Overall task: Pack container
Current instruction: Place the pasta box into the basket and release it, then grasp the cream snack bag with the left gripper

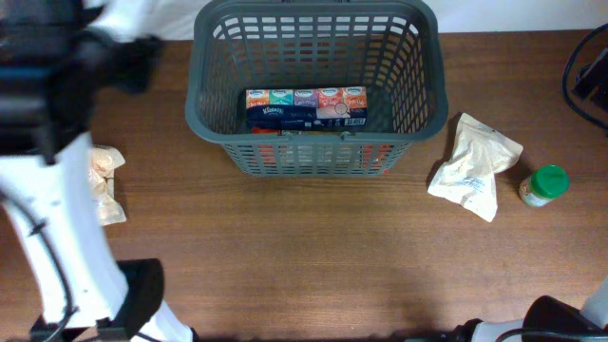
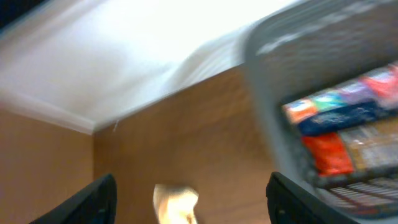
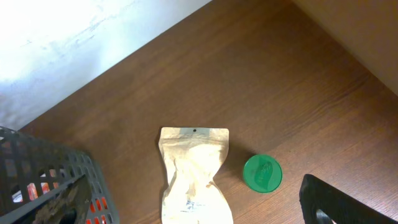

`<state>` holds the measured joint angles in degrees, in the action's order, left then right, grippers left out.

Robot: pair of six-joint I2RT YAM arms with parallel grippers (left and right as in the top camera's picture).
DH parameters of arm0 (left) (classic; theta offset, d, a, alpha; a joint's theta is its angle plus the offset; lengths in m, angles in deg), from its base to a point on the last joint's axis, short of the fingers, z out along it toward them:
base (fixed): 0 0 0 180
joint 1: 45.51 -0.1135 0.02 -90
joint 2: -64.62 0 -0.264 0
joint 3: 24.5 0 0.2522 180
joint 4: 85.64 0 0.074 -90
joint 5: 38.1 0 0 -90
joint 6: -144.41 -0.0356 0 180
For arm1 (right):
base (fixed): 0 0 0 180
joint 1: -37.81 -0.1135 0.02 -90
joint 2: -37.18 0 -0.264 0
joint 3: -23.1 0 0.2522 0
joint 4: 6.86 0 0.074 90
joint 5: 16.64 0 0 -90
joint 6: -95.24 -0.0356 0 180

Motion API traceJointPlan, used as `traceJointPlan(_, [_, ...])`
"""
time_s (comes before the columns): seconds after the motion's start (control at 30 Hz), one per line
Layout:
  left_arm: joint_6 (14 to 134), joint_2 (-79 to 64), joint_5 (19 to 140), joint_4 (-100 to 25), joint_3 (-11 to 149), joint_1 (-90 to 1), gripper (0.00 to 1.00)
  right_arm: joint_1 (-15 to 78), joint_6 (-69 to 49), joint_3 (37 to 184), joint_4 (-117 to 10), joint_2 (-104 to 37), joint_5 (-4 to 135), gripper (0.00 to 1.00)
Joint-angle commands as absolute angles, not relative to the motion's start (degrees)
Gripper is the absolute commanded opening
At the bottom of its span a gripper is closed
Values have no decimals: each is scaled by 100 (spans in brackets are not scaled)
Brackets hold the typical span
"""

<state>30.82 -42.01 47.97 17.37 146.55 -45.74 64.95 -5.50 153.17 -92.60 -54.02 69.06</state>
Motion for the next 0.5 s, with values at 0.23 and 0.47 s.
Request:
traceJointPlan(0.23, [4072,-4623,5116,1571,12378,-7040,76,6526,-598,15354,-9247,-5415,6954,99])
traceJointPlan(0.47, [4076,-4929,5326,741,10096,-7531,77,6526,-598,15354,-9247,-5415,6954,99])
